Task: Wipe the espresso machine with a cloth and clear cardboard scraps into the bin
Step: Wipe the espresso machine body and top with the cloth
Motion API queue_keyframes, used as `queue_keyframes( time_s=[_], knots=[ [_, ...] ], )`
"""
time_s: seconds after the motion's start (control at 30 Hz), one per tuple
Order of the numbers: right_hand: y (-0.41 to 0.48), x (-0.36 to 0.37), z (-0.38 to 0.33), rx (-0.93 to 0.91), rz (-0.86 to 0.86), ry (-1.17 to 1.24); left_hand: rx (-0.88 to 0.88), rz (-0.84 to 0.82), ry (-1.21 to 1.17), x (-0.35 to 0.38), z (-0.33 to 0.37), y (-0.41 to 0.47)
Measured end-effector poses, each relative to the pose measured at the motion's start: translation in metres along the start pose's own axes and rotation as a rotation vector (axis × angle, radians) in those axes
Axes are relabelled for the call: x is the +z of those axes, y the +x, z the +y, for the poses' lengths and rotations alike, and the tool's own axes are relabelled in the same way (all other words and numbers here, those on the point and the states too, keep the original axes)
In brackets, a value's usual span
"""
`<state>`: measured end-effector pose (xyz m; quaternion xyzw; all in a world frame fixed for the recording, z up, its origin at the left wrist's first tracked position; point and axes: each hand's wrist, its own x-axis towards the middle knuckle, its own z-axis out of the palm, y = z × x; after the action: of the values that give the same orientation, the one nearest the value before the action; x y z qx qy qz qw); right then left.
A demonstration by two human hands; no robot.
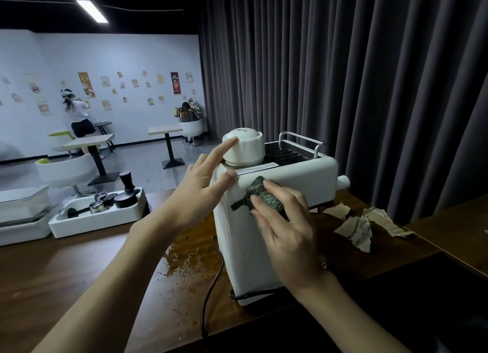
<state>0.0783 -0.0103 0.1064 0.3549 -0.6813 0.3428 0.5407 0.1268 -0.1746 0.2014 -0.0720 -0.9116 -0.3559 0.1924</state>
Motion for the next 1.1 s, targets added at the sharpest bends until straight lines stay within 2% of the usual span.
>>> queue_keyframes(
  time_s=[0.07,0.2,0.3,0.4,0.47,0.6,0.67,0.8,0.93,1.0,1.1],
  knots=[
    [0.003,-0.008,0.014,0.021,0.023,-0.05,0.001,-0.004,0.003,0.0,-0.001,0.001],
    [0.004,-0.015,0.025,0.337,0.206,0.01,0.0,0.001,0.009,0.003,-0.002,0.002],
    [-0.003,-0.007,0.008,0.435,0.202,0.065,0.005,-0.001,-0.007,0.003,-0.003,0.002],
    [-0.013,-0.007,0.0,0.342,0.081,0.083,0.014,0.0,-0.004,0.003,-0.003,0.001],
    [-0.013,-0.014,0.009,0.302,0.057,0.066,0.011,-0.001,-0.007,0.003,-0.003,0.001],
    [-0.003,-0.017,0.017,0.502,0.232,0.044,0.007,-0.006,-0.007,0.003,-0.002,0.001],
    [-0.001,-0.008,0.002,0.503,0.245,0.056,0.008,-0.011,-0.012,0.003,-0.002,0.001],
    [-0.011,0.01,-0.03,0.264,0.049,0.113,0.014,-0.015,-0.059,0.0,-0.002,0.001],
    [-0.011,0.003,-0.016,0.049,-0.081,0.028,0.01,-0.016,-0.062,0.0,-0.002,0.0],
    [-0.007,-0.004,-0.002,0.141,-0.002,0.049,0.015,-0.015,-0.039,0.001,-0.003,0.001],
    [-0.001,-0.01,0.008,0.421,0.209,0.079,0.022,-0.009,-0.004,0.004,-0.005,0.002]
  ],
)
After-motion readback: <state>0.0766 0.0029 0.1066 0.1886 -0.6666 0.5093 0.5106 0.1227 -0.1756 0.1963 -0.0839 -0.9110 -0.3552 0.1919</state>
